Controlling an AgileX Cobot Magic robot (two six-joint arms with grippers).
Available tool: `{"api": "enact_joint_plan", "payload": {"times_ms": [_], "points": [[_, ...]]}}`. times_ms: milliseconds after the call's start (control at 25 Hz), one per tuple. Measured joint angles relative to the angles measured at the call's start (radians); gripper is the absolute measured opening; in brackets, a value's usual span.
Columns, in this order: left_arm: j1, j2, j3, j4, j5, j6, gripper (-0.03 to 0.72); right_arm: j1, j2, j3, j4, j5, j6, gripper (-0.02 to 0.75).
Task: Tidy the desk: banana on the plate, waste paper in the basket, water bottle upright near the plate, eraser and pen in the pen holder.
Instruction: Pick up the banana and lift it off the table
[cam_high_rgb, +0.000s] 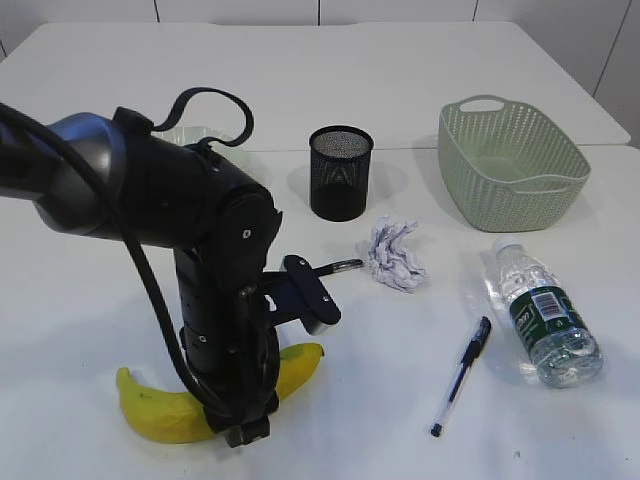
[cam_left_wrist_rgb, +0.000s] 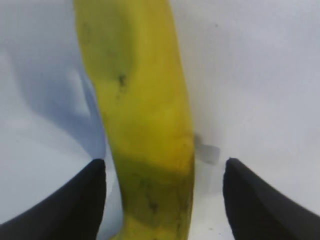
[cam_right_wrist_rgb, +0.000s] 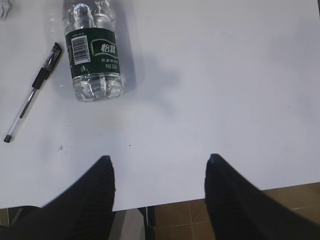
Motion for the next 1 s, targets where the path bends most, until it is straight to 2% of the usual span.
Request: {"api": "enact_joint_plan", "payload": {"times_ms": [120, 320, 440, 720, 1000], "points": [[0.0, 0.0, 0.0, 0.007, -0.002, 0.002, 0.443, 0.0, 0.0, 0.0, 0.0, 0.0, 0.0, 0.431], [0.0, 0.0, 0.0, 0.021, -0.004, 0.002, 0.262, 0.0, 0.0, -0.004, 0.0, 0.0, 0.0, 0.431], [0.0, 0.0, 0.0, 0.023, -0.006, 0.002, 0.237, 0.0, 0.0, -0.011, 0.0, 0.0, 0.0, 0.431], [0.0, 0.003, -0.008, 0.027, -0.011, 0.002, 0.232, 0.0, 0.0, -0.013, 0.0, 0.0, 0.0, 0.431], [0.0, 0.003, -0.14, 0.075, 0.037, 0.002, 0.232, 0.0, 0.0, -0.013, -0.016, 0.0, 0.0, 0.43]]}}
